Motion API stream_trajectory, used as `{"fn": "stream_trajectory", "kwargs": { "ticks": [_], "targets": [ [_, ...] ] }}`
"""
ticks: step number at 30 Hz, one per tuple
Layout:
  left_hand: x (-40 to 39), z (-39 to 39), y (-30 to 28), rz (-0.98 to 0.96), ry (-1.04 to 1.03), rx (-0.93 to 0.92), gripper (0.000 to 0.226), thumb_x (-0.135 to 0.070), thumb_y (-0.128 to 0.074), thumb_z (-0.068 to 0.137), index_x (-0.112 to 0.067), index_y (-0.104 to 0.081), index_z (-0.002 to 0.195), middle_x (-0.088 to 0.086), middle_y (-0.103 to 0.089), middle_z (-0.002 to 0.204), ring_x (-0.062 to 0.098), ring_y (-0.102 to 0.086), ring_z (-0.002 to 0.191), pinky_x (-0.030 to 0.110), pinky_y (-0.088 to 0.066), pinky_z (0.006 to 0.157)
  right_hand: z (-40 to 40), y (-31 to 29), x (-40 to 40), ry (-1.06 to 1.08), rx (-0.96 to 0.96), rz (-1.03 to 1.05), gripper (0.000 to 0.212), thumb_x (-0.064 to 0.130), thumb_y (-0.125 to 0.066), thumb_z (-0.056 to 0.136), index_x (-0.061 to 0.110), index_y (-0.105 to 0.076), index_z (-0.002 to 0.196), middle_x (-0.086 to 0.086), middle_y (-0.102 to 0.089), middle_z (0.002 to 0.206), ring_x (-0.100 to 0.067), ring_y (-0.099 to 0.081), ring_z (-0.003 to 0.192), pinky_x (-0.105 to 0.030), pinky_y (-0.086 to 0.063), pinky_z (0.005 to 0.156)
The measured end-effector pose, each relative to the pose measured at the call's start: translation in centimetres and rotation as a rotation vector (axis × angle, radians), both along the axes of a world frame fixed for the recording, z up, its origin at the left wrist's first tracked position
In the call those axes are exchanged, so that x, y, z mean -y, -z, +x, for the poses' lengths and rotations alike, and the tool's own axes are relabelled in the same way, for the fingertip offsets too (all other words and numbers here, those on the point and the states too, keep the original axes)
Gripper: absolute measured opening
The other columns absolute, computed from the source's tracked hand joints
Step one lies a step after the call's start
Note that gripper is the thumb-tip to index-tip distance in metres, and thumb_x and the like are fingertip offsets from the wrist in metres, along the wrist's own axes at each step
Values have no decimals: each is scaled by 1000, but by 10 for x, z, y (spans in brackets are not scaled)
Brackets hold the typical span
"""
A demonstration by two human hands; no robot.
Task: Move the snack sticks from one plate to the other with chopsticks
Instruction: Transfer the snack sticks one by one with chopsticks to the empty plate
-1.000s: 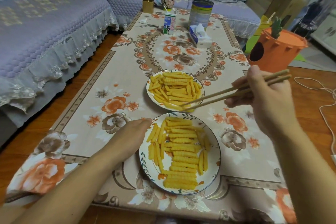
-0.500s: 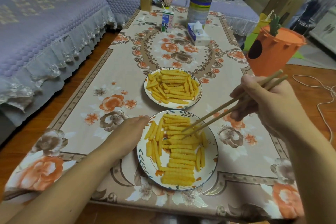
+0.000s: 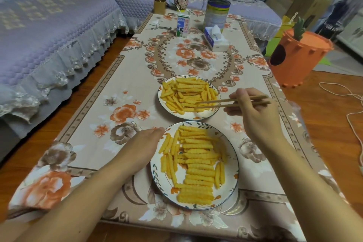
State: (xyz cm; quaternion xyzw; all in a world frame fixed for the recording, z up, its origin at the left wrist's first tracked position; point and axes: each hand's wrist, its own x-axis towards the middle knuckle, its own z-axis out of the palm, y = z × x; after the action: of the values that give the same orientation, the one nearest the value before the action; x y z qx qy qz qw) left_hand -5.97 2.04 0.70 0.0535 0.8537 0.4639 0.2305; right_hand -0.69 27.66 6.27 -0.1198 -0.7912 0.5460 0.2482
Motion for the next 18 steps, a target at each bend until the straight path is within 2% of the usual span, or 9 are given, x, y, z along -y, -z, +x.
{"fn": "stream_trajectory", "kwargs": {
  "ticks": [2, 6, 10, 14, 18],
  "targets": [
    [1, 0, 1, 16, -13, 11, 48, -49, -37, 104, -16, -69, 92, 3, -73, 91, 20, -68, 94, 45, -53, 95, -3, 0, 0, -1, -8, 2, 31, 29, -54, 105, 6, -71, 92, -19, -73, 83, -26, -76, 71, -45, -64, 72],
    [3, 0, 1, 25, -14, 23, 51, -53, -37, 102, -12, -67, 94, 12, -72, 94, 26, -70, 93, 51, -53, 95, 1, -10, -3, 14, -34, -56, 36, 27, -49, 108, 3, -70, 91, -21, -72, 80, -32, -75, 68, -47, -64, 69],
    [2, -2, 3, 27, -23, 27, 50, -53, -37, 102, -16, -68, 90, 6, -73, 87, 21, -70, 90, 48, -54, 95, 13, -43, -16, 10, -35, -125, 43, 30, -44, 109, 2, -67, 85, -14, -72, 69, -32, -74, 63, -35, -64, 61],
    [2, -2, 6, 17, -30, 21, 48, -54, -38, 102, -21, -66, 82, 2, -71, 83, 19, -69, 91, 43, -52, 91, 22, -57, -28, 16, -63, -176, 46, 33, -44, 109, 1, -67, 87, -14, -73, 70, -36, -74, 65, -39, -65, 64],
    [3, -3, 7, -24, -17, 3, 48, -56, -35, 102, -25, -66, 84, -6, -71, 89, 14, -66, 94, 35, -47, 87, 16, -44, -20, 13, -31, -147, 37, 27, -48, 108, 3, -70, 90, -19, -72, 79, -34, -75, 66, -36, -65, 64]
  ]
}}
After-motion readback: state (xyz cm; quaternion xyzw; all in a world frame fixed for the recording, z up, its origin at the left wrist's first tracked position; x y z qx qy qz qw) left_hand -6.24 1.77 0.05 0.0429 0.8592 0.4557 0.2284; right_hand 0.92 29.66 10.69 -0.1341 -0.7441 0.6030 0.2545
